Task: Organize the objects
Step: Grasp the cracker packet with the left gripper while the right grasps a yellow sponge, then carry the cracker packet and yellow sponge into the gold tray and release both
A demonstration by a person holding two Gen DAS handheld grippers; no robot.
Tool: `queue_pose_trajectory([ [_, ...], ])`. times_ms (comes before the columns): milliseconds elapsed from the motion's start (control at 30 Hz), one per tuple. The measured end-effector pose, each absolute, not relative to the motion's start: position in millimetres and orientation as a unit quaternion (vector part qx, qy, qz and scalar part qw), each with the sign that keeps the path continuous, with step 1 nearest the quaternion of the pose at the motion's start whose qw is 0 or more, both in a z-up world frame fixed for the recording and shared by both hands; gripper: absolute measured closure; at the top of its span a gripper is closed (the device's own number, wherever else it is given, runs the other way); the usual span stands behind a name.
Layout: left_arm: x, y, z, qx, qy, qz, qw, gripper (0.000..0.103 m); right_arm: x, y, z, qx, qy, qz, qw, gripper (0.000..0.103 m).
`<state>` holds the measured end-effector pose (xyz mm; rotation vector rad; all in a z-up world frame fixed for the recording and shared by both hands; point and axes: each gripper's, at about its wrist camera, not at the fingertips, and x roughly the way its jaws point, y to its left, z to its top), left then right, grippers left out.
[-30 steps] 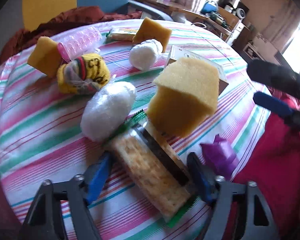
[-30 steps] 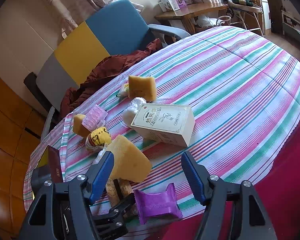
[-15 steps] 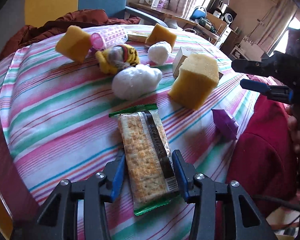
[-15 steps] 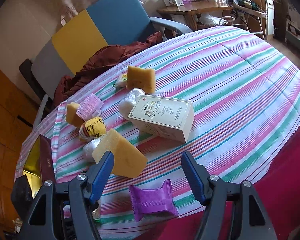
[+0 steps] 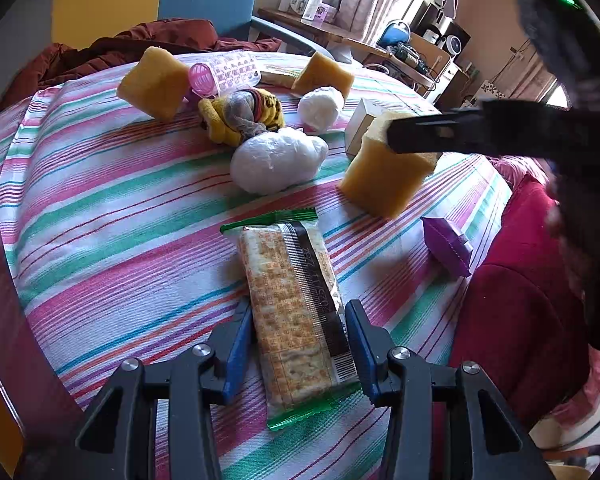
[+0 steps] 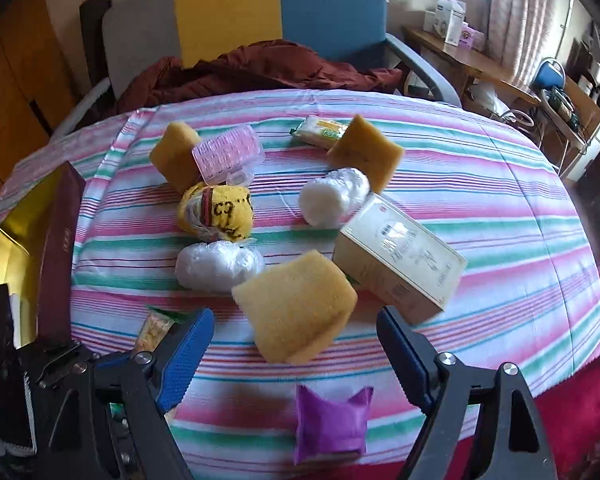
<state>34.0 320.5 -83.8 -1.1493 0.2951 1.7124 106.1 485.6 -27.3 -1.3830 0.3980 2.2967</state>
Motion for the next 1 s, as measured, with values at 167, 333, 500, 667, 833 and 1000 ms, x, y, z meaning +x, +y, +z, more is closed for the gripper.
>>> queue_pose_trajectory([
  [167, 33.4, 319.3, -83.9, -0.472, 0.12, 0.712, 0.507, 0.057, 94.2, 501.5, -50.9, -0.515, 0.192, 0.807, 0.216, 0.044],
  [333, 32.3, 311.9, -77.6, -0.476, 0.114, 0.71, 0.507, 0.059, 109.9, 497.0, -34.8, -0.485, 0.203, 0.82, 0.226, 0.048],
  [500, 30.7, 290.8, -54.4, -0.466, 0.085, 0.72, 0.507, 0.059, 128.0, 490.3, -1.9, -0.44, 0.213, 0.843, 0.226, 0.048],
  [667, 19.6, 252.9, -16.0, -0.43, 0.054, 0.758, 0.487, 0.059, 111.6, 463.5, 26.3, -0.405, 0.209, 0.871, 0.184, 0.048],
  [833, -12.7, 193.5, 11.8, -0.405, 0.016, 0.808, 0.427, 0.059, 84.6, 417.3, 43.9, -0.391, 0.202, 0.891, 0.114, 0.048],
  [1000, -47.3, 135.2, 17.1, -0.401, -0.007, 0.846, 0.351, 0.059, 49.0, 360.2, 45.1, -0.398, 0.188, 0.897, 0.037, 0.048],
])
